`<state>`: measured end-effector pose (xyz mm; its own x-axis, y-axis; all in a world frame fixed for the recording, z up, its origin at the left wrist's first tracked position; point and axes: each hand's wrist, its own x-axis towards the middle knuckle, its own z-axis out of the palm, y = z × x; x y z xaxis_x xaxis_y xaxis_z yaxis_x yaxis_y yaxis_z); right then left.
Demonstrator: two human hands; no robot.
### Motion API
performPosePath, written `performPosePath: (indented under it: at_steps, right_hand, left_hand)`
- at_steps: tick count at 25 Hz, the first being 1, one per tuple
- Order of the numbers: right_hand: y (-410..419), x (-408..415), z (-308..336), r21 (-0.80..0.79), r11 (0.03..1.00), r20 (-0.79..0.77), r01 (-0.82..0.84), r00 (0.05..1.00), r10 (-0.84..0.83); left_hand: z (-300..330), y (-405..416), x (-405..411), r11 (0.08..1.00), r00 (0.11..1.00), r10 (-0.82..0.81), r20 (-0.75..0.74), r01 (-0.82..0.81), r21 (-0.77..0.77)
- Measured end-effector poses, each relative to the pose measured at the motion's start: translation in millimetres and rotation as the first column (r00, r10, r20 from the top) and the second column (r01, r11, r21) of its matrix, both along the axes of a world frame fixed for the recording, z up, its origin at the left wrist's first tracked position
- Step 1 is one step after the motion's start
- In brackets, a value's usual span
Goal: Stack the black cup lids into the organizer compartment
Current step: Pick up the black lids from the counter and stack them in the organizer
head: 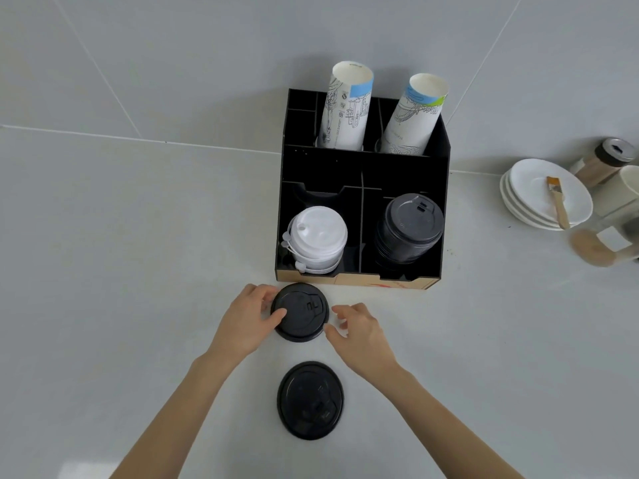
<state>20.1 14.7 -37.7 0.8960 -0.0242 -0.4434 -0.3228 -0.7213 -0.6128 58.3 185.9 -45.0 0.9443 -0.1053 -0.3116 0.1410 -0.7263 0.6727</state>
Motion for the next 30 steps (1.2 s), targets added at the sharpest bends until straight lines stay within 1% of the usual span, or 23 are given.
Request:
performPosePath:
  at_steps: [3,6,11,14,19,23,30]
  right_hand:
    - [6.1,1.9,-1.0,0.004,1.000,0.002,-0.005,1.000,0.005]
    - [11.8,2.2,-1.1,0.013,1.000,0.005,-0.011,1.000,0.011]
    - [13.9,-3.3,-1.9,0.107,0.994,0.020,0.009,1.000,-0.011]
    - [11.9,-4.5,0.8,0.172,0.984,0.043,0.053,0.997,-0.062]
    - [2.1,-4.7,10.5,0.229,0.962,0.085,0.148,0.982,-0.171]
    - [-12.0,-5.4,19.7,0.253,0.951,0.147,0.180,0.964,-0.222]
    - [-43.2,-3.3,40.4,0.251,0.947,0.252,0.200,0.931,-0.263]
  left_hand:
    - [-2.6,-2.7,-1.4,1.000,0.999,-0.003,-0.036,0.002,-0.006]
    - [-4.8,-3.3,-3.4,1.000,0.999,0.015,-0.032,-0.016,-0.021]
    - [-6.4,-7.1,-14.5,0.997,0.998,0.068,-0.019,-0.068,-0.045]
    - [-3.3,-9.4,-17.5,0.992,0.995,0.095,-0.007,-0.095,-0.083]
    - [6.1,-16.1,-22.3,0.974,0.993,0.116,-0.022,-0.118,-0.195]
    - [16.5,-25.9,-25.0,0.974,0.999,0.048,0.016,-0.043,-0.222]
    - [35.5,-46.7,-22.7,0.957,0.991,-0.094,0.094,0.116,-0.265]
